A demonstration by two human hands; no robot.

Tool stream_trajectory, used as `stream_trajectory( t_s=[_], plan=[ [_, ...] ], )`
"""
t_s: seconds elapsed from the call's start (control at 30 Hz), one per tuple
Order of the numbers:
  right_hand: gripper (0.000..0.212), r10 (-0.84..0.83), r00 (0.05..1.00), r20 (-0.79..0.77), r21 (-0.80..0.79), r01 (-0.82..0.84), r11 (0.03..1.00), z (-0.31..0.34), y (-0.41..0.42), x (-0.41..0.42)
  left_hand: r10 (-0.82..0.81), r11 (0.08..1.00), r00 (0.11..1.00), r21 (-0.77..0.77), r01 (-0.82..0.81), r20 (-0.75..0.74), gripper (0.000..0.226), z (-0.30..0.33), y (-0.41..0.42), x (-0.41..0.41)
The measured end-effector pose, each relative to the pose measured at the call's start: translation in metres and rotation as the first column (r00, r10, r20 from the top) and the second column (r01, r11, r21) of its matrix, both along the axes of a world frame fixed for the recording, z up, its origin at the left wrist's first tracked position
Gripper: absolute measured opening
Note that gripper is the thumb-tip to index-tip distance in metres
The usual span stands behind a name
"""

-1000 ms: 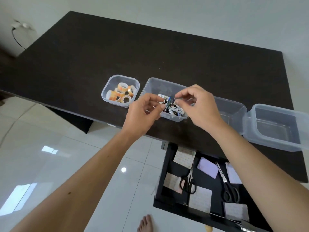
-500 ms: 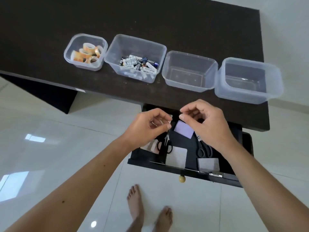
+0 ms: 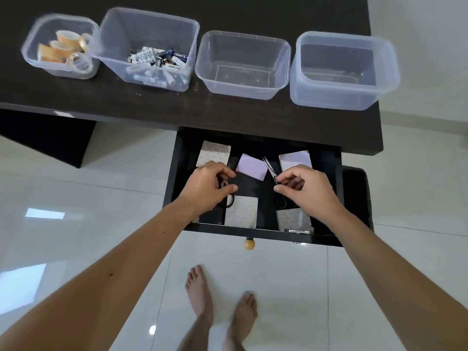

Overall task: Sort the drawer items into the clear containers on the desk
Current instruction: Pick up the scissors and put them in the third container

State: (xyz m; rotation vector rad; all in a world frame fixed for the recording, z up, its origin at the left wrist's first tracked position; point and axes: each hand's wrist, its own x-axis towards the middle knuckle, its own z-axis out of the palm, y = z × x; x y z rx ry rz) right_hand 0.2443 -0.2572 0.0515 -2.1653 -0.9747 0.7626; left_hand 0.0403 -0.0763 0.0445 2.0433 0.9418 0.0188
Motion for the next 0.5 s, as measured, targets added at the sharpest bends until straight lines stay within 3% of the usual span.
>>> stream_trajectory(
  t_s=[0.23,0.37,0.5],
  plan=[
    [0.035,0.045,0.985,0.168,-0.133,-0.022,0.991,-0.029,0.012,0.006,0.055,0.997,0.977,0.056,-0.045,-0.205,0.041,-0.013,0.009,-0.001],
    [0.032,0.082,0.967,0.240,-0.186,-0.037,0.982,-0.033,0.013,0.007,0.075,0.996,0.967,0.056,-0.063,-0.245,0.049,-0.015,0.009,-0.001],
    [0.025,0.056,0.976,0.211,-0.173,-0.019,0.985,-0.031,0.012,0.009,0.067,0.997,0.968,-0.014,-0.073,-0.242,0.048,-0.016,0.010,-0.001]
  ],
)
